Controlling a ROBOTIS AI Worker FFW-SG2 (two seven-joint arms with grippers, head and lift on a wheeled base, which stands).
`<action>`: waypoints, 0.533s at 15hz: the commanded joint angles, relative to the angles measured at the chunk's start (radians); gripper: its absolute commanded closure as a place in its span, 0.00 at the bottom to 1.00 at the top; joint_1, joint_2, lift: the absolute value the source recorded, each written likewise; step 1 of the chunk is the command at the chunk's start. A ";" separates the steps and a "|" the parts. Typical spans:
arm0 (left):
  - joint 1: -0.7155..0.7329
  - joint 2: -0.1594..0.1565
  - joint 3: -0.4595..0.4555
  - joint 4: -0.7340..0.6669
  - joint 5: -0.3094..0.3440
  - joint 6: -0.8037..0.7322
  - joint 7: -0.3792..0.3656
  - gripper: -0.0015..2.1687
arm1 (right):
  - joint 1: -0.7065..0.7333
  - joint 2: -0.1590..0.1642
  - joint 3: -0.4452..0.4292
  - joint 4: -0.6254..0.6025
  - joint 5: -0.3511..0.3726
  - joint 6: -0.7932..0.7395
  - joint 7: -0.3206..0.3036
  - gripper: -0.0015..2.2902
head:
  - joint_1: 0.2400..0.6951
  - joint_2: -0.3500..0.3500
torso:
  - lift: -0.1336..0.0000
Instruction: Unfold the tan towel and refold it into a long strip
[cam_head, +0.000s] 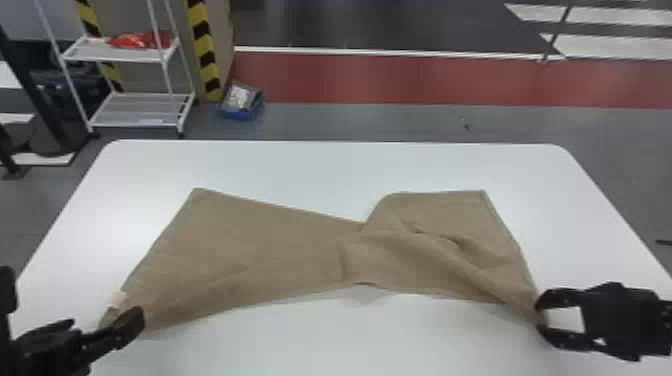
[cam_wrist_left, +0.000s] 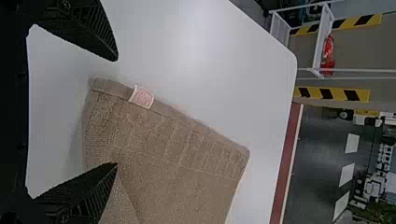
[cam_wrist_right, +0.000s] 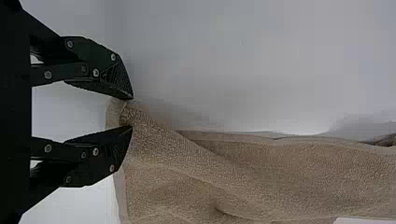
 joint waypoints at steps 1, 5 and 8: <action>0.000 -0.003 0.005 0.001 0.003 -0.001 -0.007 0.04 | -0.005 0.002 0.001 0.001 0.007 0.029 0.010 0.40 | 1.00 0.41 | 0.08; 0.002 -0.003 0.020 0.001 -0.002 -0.001 -0.103 0.03 | -0.019 0.005 -0.038 -0.018 -0.066 0.081 0.027 0.57 | 1.00 0.39 | 0.08; 0.003 -0.003 0.037 0.005 -0.060 -0.007 -0.260 0.03 | -0.025 0.006 -0.046 -0.027 -0.082 0.105 0.021 0.65 | 1.00 0.34 | 0.08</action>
